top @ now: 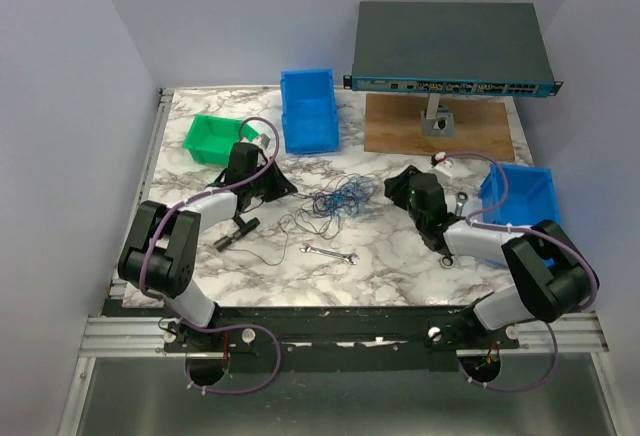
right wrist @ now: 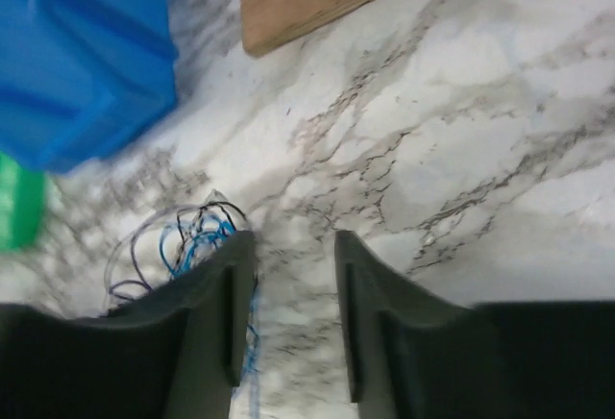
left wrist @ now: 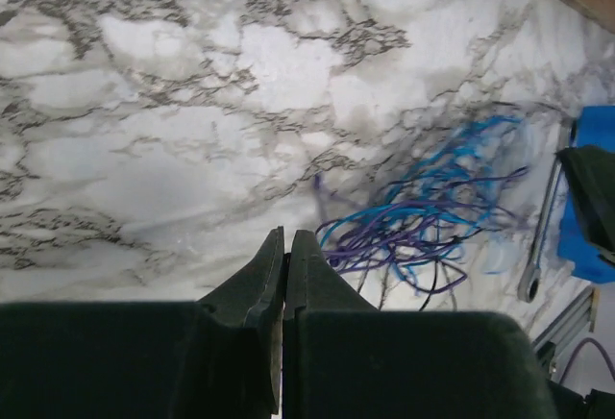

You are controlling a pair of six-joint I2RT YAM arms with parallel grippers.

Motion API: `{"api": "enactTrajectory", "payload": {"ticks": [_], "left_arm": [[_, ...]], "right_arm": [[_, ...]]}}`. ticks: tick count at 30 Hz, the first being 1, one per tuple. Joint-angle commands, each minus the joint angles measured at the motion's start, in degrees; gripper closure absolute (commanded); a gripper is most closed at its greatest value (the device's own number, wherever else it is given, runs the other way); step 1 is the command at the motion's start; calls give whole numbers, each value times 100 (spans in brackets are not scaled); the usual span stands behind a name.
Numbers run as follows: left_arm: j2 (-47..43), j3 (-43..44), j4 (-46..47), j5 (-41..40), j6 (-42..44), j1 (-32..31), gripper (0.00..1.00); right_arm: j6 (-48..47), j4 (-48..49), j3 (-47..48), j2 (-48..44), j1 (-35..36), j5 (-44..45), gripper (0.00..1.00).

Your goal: Untangle the cables

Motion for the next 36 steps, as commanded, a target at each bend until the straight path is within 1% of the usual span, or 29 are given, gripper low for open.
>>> {"api": "enactTrajectory", "payload": {"ticks": [1, 2, 3, 4, 6, 10, 13, 17, 19, 20, 21, 22, 23, 24, 25, 26, 30, 33, 36], "left_arm": [[214, 29, 736, 662, -196, 2, 100], [259, 51, 779, 737, -233, -1, 100], [292, 65, 783, 782, -243, -1, 100], [318, 100, 776, 825, -234, -1, 100], [314, 100, 761, 813, -218, -9, 100], [250, 117, 693, 724, -150, -52, 100], [237, 151, 642, 680, -121, -88, 100], [285, 194, 608, 680, -105, -139, 100], [289, 215, 573, 667, -86, -150, 100], [283, 214, 561, 646, -73, -150, 100], [271, 222, 534, 617, -62, -151, 100], [254, 231, 471, 549, -47, -151, 100], [219, 235, 402, 451, -27, -151, 100], [180, 245, 299, 355, -9, -150, 100], [105, 222, 195, 178, -7, -142, 100], [8, 166, 137, -19, -7, -121, 100], [-740, -334, 126, -1041, -118, -51, 100], [-1186, -633, 62, -1712, -227, -46, 100], [-1453, -691, -258, -2432, -331, -43, 100]], "right_arm": [[-1100, 1650, -521, 4, -30, -1484, 34], [-1146, 2046, -634, 80, -30, -1877, 26], [-1187, 2227, -608, 211, -35, -2152, 25], [-1241, 2083, -440, 298, -30, -2421, 25], [-1307, 1794, -179, 533, -21, -2686, 25], [-1344, 1757, 25, 822, 9, -3066, 25], [-1358, 1548, 227, 1013, 90, -3132, 25], [-1278, 979, 675, 1500, 198, -3039, 27], [-1290, 654, 871, 1658, 259, -2948, 31], [-1292, 563, 951, 1702, 269, -2922, 36], [-1294, 468, 989, 1724, 269, -2868, 44], [-1306, 379, 1040, 1732, 265, -2774, 59], [-1286, 224, 1074, 1731, 269, -2592, 70], [-1250, 78, 1116, 1710, 264, -2362, 84], [-1129, -104, 1139, 1684, 269, -1954, 96], [-1012, -367, 1182, 1634, 269, -1562, 99], [-409, -1074, 1151, 1308, 269, 223, 99], [-123, -1116, 904, 950, 268, 918, 99], [254, -1122, 654, 638, 269, 1542, 99]]}}
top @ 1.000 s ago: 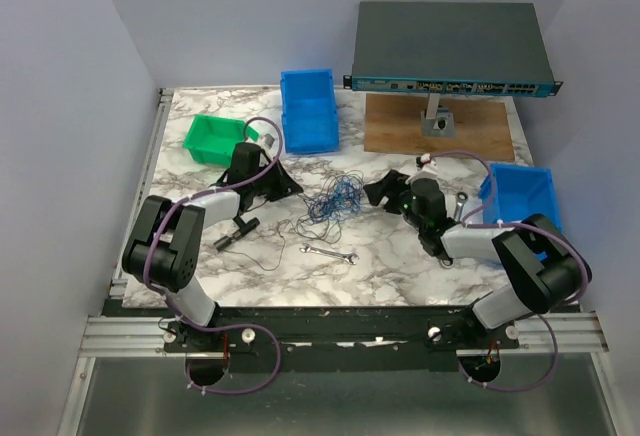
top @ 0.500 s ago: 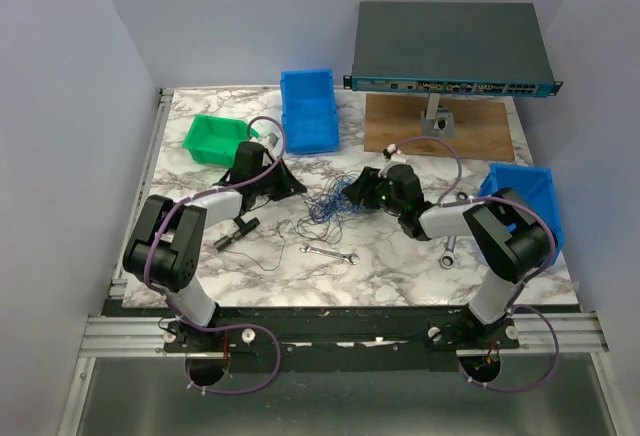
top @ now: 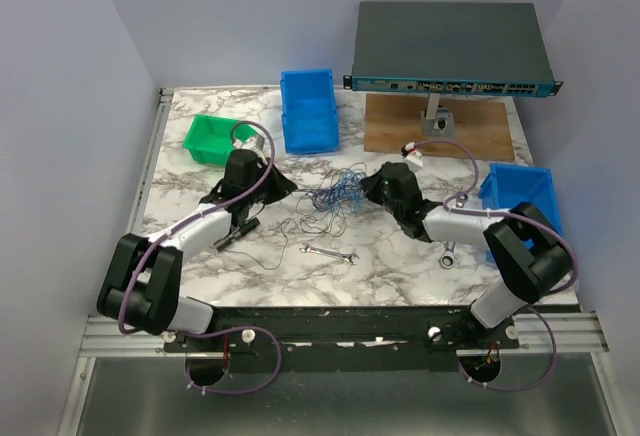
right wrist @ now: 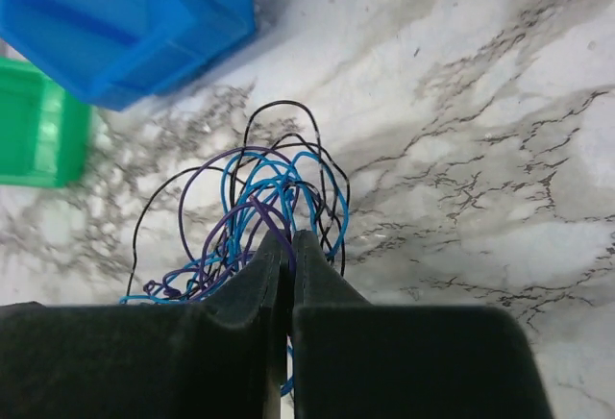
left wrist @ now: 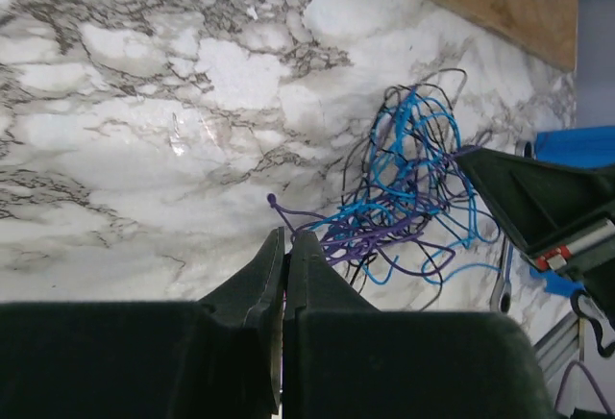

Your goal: Untangle the cables

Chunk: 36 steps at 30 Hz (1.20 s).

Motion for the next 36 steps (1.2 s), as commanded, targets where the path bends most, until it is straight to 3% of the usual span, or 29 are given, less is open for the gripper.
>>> {"api": "enactTrajectory", "payload": {"ticks": [1, 3, 6, 9, 12, 15, 16, 20, 25, 29, 36], "left_arm": [[-505, -160, -671, -2174, -98, 209, 100], [-606, -7, -1461, -3036, -542, 211, 100], [-620, 168, -1997, -3525, -639, 202, 100], [-517, 188, -1473, -2720, -157, 199, 100], [-420, 48, -415, -1418, 441, -20, 96], [-394, 53, 117, -955, 852, -453, 54], [-369, 135, 112, -986, 1028, -606, 44], [-66, 580, -97, -973, 1577, -1162, 26], [974, 1609, -911, -519, 1764, -1323, 24], [1832, 2491, -1992, -632, 1899, -1469, 30], [2637, 3300, -2767, -251, 1952, -1523, 36]], "right_arm": [[550, -705, -480, -460, -231, 2334, 99], [861, -721, -643, -597, -231, 2657, 99], [1144, -722, -778, -743, -231, 2882, 99], [797, -467, -795, -737, -233, 2592, 99], [-254, 149, -683, -620, -236, 1364, 99], [-876, 764, -731, -482, -233, 5, 98], [-976, 1096, -803, -465, -233, -297, 96], [-1162, 1635, -899, -324, -231, -1173, 91], [-1176, 1565, -775, -180, -234, -1393, 91], [-1181, 1535, -753, -163, -231, -1434, 91], [-1149, 1448, -709, -124, -231, -1369, 91]]}}
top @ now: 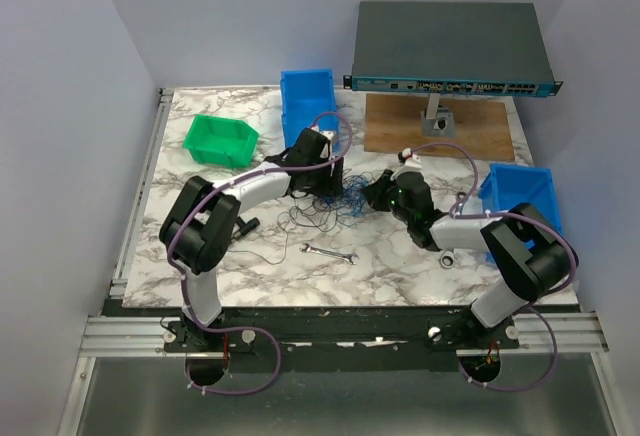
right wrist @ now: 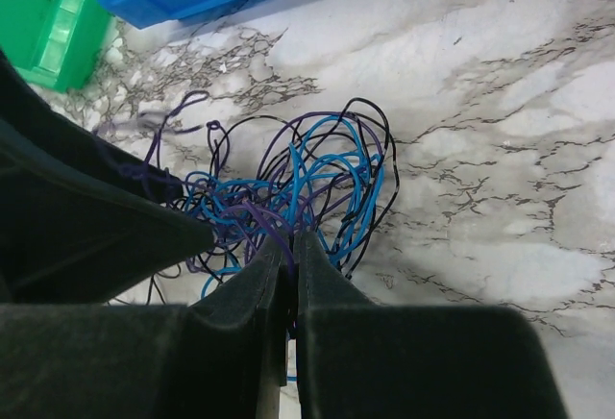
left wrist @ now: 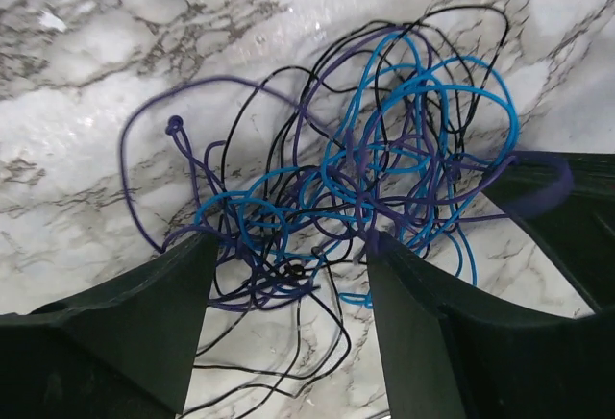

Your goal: Untangle the cables

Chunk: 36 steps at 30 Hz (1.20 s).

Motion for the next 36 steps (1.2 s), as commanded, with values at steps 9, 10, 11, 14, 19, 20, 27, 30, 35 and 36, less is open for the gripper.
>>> {"api": "enactTrajectory", "payload": {"ticks": [9, 10, 11, 14, 19, 20, 27, 30, 35, 36], "left_arm": [[319, 438, -897, 164, 119, -43, 100], [192, 352, -845, -7, 87, -24, 100], [49, 240, -792, -199, 36, 4, 100], [-390, -197, -449, -449, -191, 165, 100], [-1126, -1278, 434, -199, -877, 967, 100], [-1285, -1546, 690, -72, -1061, 1197, 100], [-2171, -2795, 1891, 136, -1639, 1888, 100], [-2198, -2825, 1895, 114, -1633, 1888, 100], [-2163, -2908, 2295, 552, -1588, 1888, 100], [-2204, -2972, 2335, 493, -1634, 1888, 100]], "right_arm": [[74, -317, 215, 63, -6, 538, 92], [158, -423, 233, 61, -6, 730, 92], [231, -604, 285, 48, -7, 1046, 93], [709, -1320, 423, -19, -6, 2112, 96], [1684, -2012, 326, -304, -10, 3565, 98], [1857, -2049, 228, -399, -6, 3769, 98], [2464, -2064, -96, -758, -6, 4282, 96], [2440, -2004, -149, -801, -10, 4289, 95], [2358, -2039, -107, -839, -6, 4239, 95], [2389, -2039, -120, -855, -7, 4306, 95]]}}
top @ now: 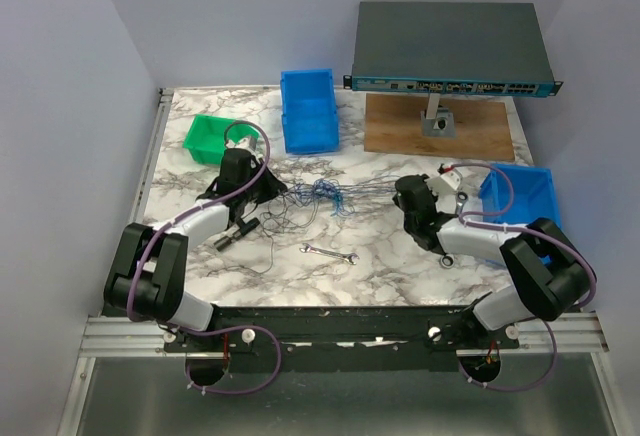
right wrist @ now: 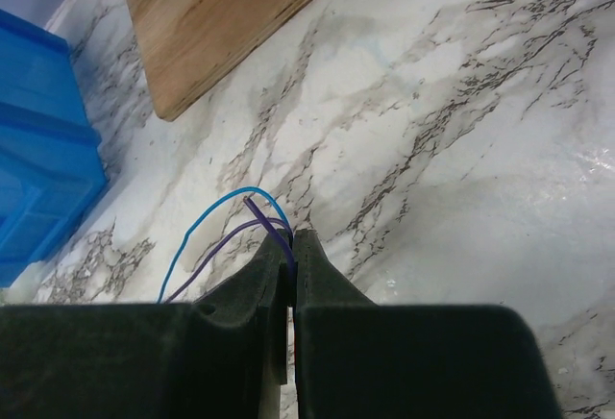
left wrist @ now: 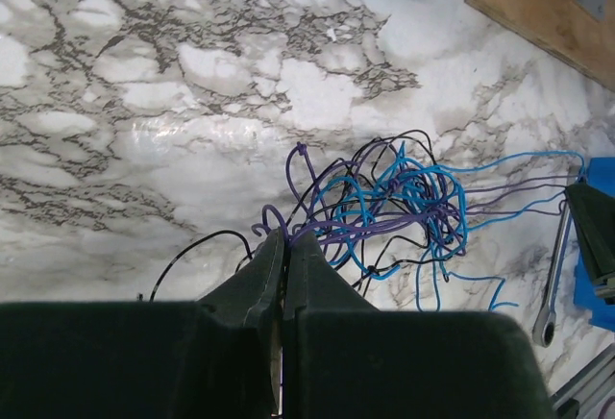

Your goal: Untangle the cables

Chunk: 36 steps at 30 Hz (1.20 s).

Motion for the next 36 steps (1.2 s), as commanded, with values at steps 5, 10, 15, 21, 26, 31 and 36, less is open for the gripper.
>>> {"api": "enactTrajectory", "payload": {"ticks": [5, 10, 15, 21, 26, 31, 36], "left_arm": [[-700, -424, 181, -794, -199, 123, 100], [-1308, -814, 27, -1855, -497, 145, 100], [-1067, -828, 926, -453, -63, 136, 100], [-105, -157, 1082, 701, 136, -223, 100], [258, 169, 888, 871, 114, -336, 100], [327, 316, 579, 699, 192, -345, 100], [422, 348, 592, 772, 149, -339, 100]], "right_arm": [[1109, -996, -142, -315, -80, 1540, 96], [2005, -1844, 16, -294, -80, 2089, 96], [-688, -168, 65, -132, -80, 477, 80], [-2770, 3368, -836, 63, -80, -3900, 27], [-3048, 3207, -322, 525, 4, -5140, 26], [-3396, 2975, 61, 876, 426, -5319, 26], [-3695, 2238, 615, 1347, 833, -5055, 25]]}}
